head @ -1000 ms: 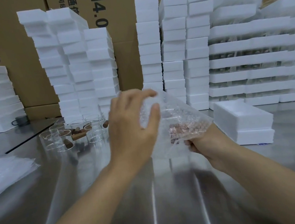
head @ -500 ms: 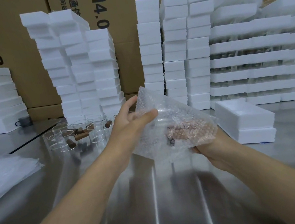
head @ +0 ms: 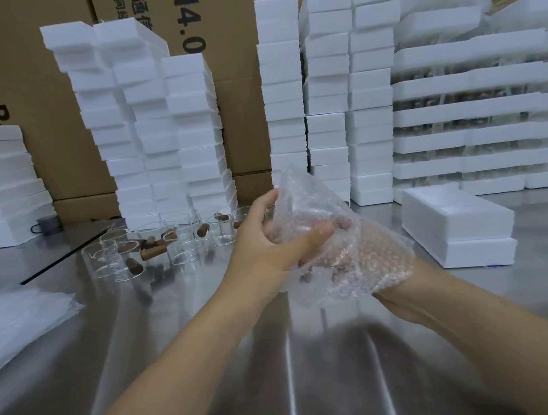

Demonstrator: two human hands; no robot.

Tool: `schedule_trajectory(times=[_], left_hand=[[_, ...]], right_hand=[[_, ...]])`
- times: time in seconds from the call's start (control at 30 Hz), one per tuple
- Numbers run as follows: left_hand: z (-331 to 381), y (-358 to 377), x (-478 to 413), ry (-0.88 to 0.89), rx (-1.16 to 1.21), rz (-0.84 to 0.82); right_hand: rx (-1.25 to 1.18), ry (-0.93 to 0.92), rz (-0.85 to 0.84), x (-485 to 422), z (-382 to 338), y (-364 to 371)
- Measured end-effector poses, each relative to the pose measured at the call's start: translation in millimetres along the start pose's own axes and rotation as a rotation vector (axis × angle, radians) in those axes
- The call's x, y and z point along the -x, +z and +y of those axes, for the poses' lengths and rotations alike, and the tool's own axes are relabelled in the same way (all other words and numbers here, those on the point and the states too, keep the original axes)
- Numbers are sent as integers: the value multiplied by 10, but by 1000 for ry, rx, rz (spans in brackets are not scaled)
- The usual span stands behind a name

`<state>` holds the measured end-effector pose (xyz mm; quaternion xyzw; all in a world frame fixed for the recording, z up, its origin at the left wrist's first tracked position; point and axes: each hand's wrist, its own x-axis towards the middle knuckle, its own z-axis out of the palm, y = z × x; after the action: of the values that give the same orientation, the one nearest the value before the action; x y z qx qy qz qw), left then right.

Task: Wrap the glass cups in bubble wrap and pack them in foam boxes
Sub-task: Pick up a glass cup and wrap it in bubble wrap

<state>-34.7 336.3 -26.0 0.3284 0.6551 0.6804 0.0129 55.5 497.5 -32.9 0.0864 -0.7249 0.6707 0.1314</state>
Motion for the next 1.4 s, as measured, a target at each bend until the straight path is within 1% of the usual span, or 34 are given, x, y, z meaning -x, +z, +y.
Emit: schedule_trajectory(times=[0.1, 0.17, 0.3, 0.4, 0.53, 0.67, 0.73, 0.93, 1.07, 1.23, 1.33, 1.4], left_hand=[[-37, 63, 31, 47, -32, 6], [-33, 85, 42, 38, -57, 8], [19, 57, 17, -51, 15, -70], [36, 38, 12, -112, 55, -72], [24, 42, 11, -118, 42, -37], [47, 20, -1, -117, 65, -16], [56, 14, -6, -129, 80, -14], [60, 1, -4, -175, 156, -29], [54, -4, -14, -180, 156, -26], [67, 10, 1, -166, 139, -16], [48, 11, 7, -182, 142, -9], [38, 3, -5, -211, 163, 34]], right_hand=[[92, 19, 89, -27, 61, -6], [114, 54, 139, -41, 100, -31], [83, 115, 163, -36, 146, -78], [75, 160, 216, -23, 165, -97], [130, 130, 214, -19, 73, -72], [123, 81, 119, -21, -12, -67], [119, 87, 133, -21, -15, -55], [123, 142, 248, -16, 81, -98], [129, 158, 255, -2, 104, -116], [102, 87, 185, 17, 76, -90], [101, 51, 184, 25, 90, -84], [124, 42, 184, 2, 68, -67]])
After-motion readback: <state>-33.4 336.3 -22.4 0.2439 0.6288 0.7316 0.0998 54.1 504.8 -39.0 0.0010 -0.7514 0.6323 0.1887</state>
